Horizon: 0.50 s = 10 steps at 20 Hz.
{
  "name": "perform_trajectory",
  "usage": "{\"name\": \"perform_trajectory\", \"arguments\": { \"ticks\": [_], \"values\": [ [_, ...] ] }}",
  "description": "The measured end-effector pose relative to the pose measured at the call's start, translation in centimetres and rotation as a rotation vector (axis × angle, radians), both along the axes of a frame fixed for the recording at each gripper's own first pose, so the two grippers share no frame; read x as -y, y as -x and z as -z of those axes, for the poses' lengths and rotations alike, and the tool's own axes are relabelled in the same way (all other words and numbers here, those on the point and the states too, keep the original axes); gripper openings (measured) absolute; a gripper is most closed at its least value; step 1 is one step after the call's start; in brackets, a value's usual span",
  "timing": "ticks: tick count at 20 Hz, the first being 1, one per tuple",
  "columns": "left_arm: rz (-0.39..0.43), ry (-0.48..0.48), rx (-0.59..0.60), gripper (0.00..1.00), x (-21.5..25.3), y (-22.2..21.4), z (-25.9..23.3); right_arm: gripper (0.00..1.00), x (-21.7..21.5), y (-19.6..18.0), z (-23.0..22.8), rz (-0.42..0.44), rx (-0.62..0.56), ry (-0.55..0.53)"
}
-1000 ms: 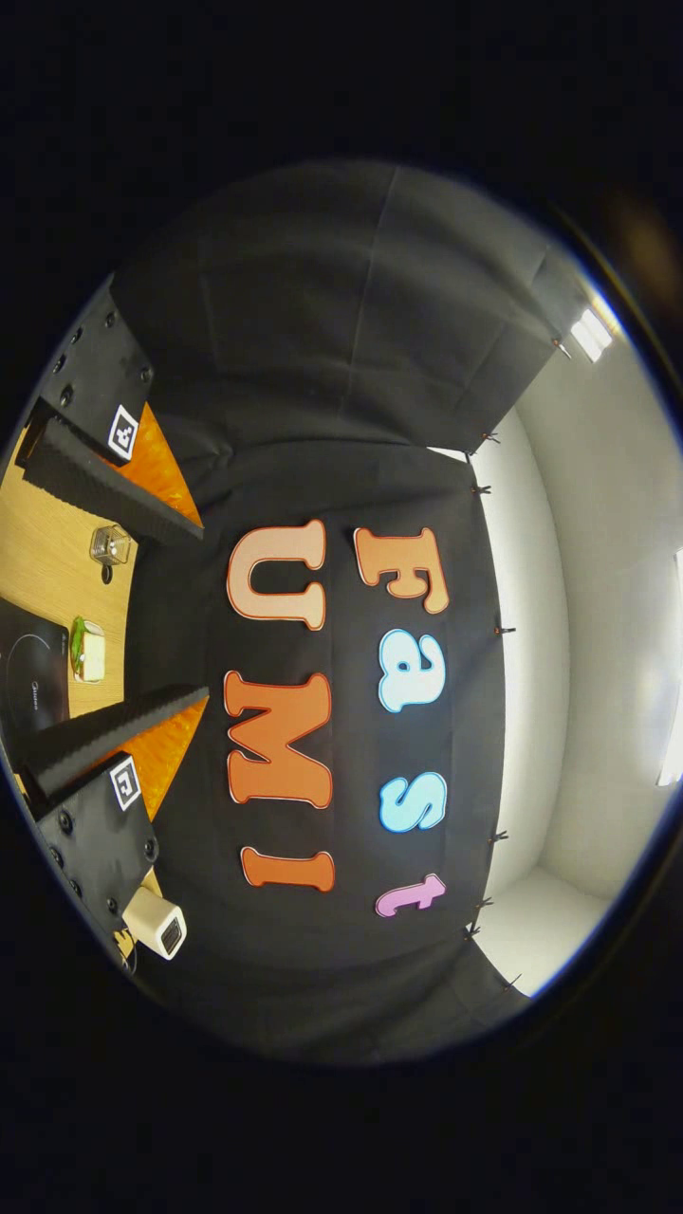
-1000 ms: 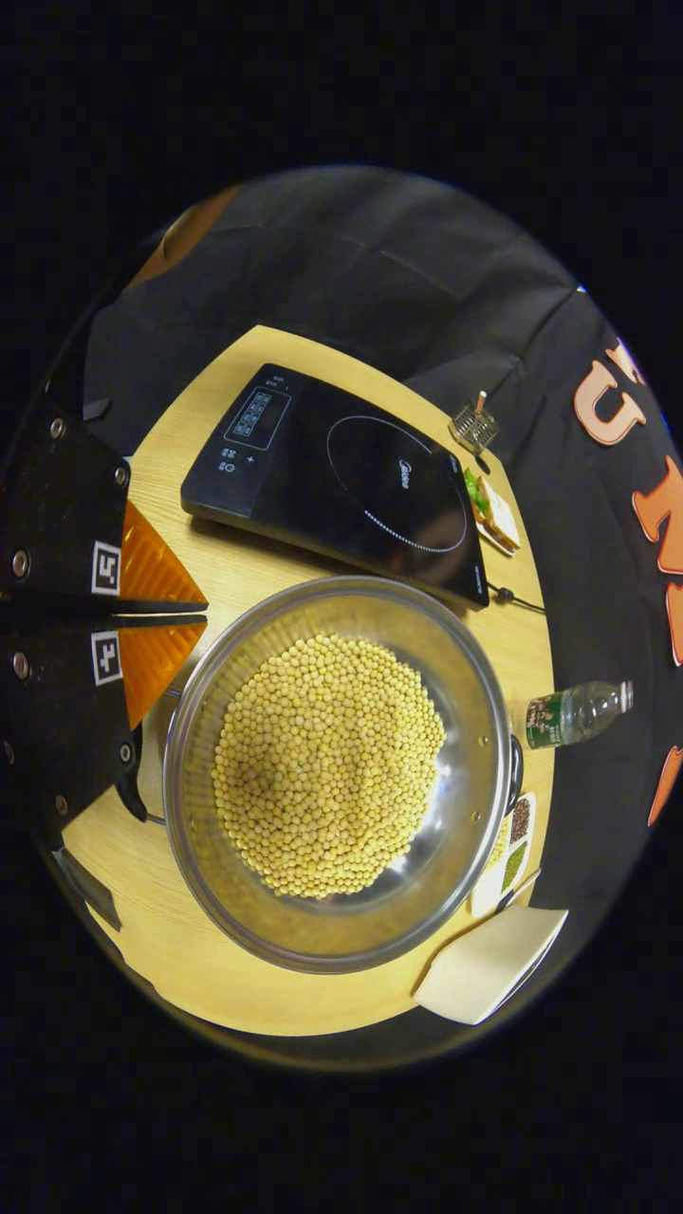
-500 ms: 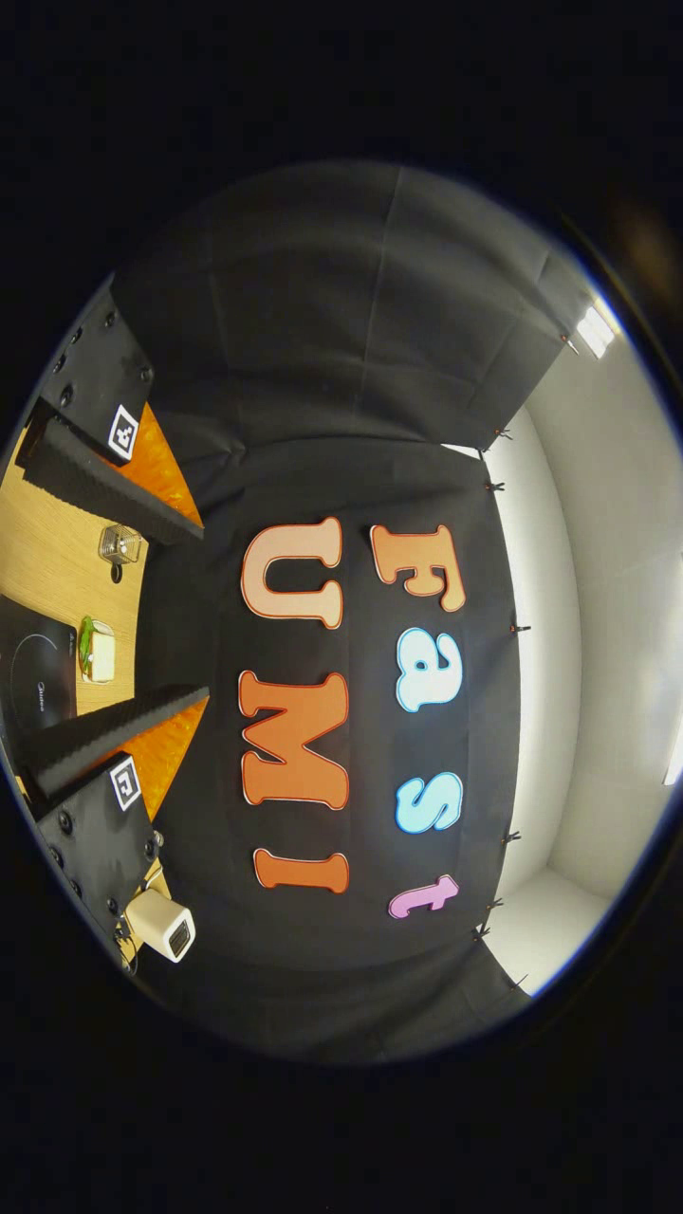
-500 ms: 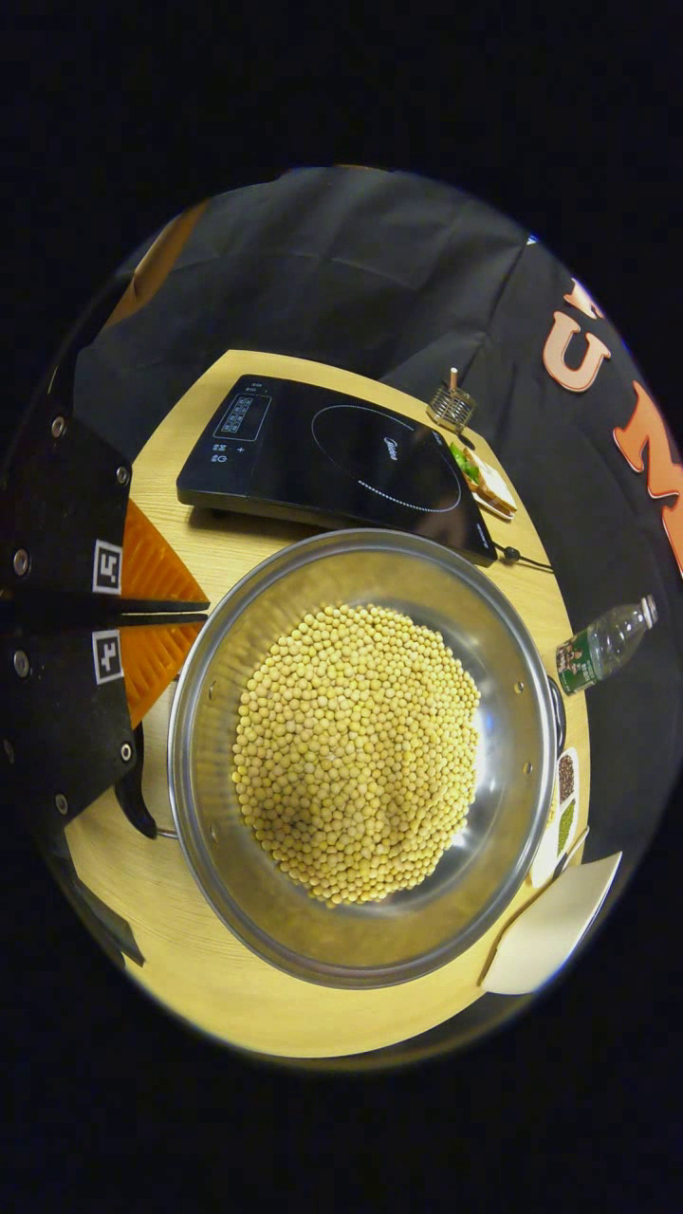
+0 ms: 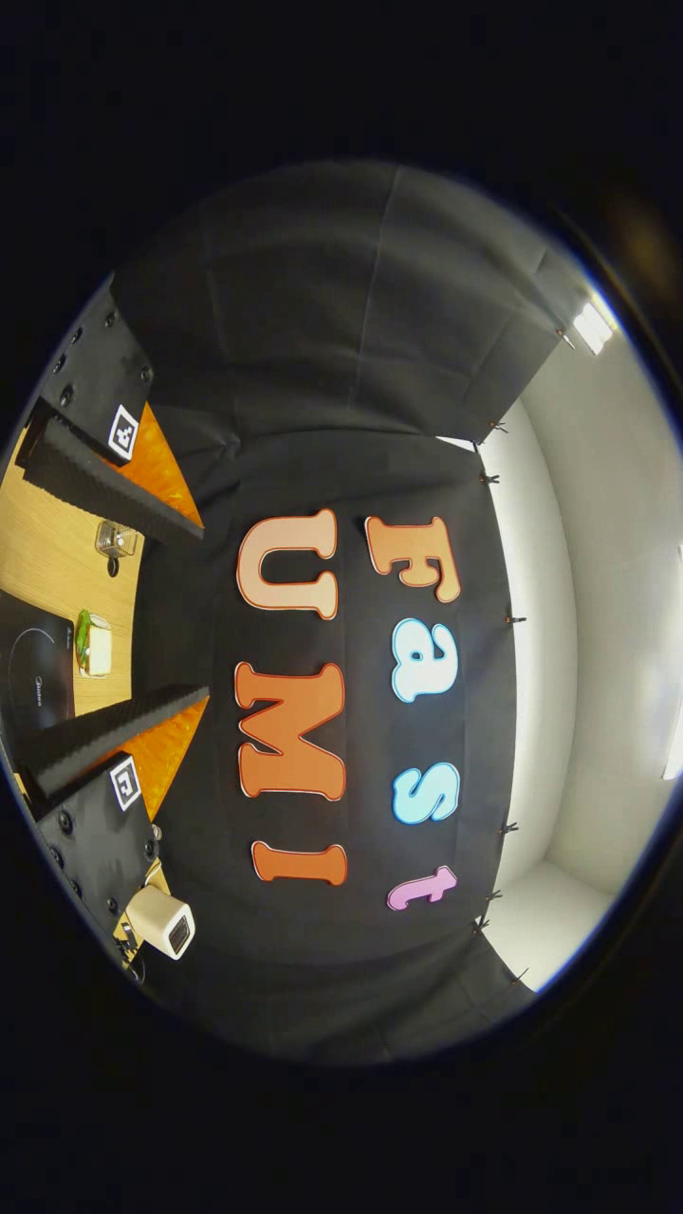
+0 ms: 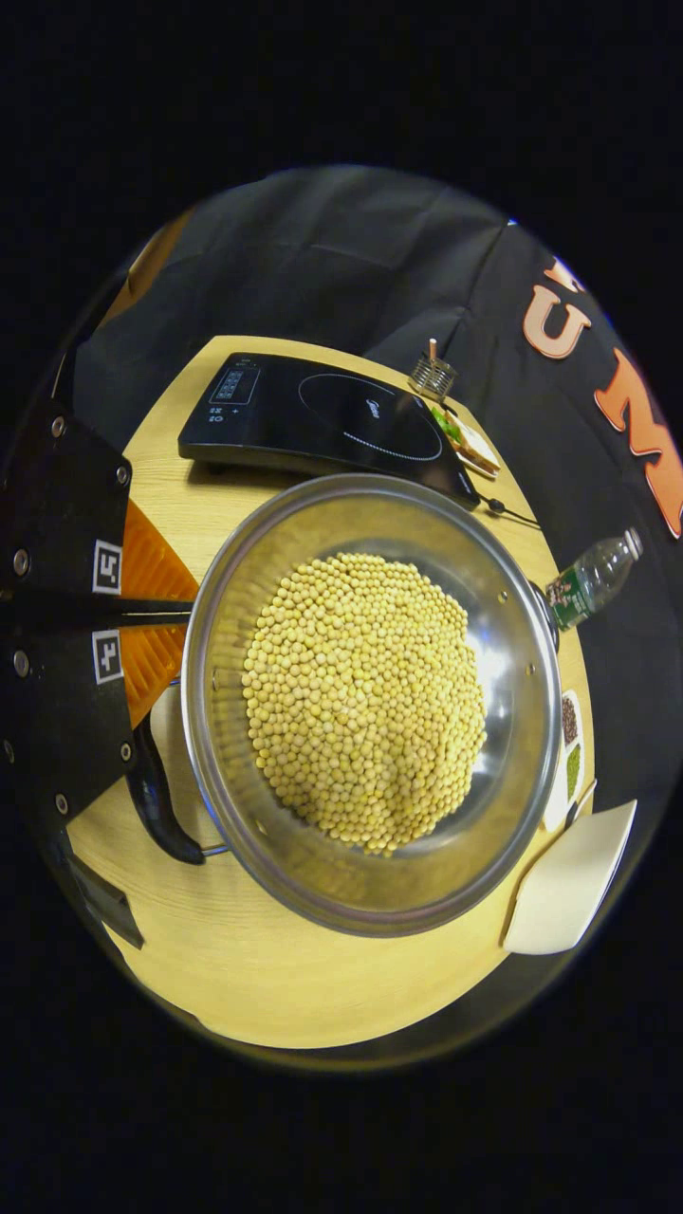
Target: First push the handle of the pot to place it horizontally, then grasp the pot with both hands and set it on the induction cooktop.
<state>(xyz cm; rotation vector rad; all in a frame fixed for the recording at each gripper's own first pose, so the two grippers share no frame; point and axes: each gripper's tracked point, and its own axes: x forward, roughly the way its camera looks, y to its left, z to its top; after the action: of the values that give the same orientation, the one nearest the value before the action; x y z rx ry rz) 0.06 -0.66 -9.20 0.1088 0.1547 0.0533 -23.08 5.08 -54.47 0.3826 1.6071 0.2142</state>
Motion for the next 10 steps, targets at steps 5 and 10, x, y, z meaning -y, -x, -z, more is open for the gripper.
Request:
{"name": "perform_trajectory", "arguments": {
  "ticks": [5,10],
  "values": [
    [-0.004,0.009,-0.001,0.98,-0.1,-0.1,0.2,0.0,3.3,-0.5,0.5,0.042,-0.008,0.067],
    [0.014,0.016,-0.001,0.98,0.3,0.2,0.0,0.0,6.7,-1.5,1.3,0.065,-0.011,0.137]
  ]
}}
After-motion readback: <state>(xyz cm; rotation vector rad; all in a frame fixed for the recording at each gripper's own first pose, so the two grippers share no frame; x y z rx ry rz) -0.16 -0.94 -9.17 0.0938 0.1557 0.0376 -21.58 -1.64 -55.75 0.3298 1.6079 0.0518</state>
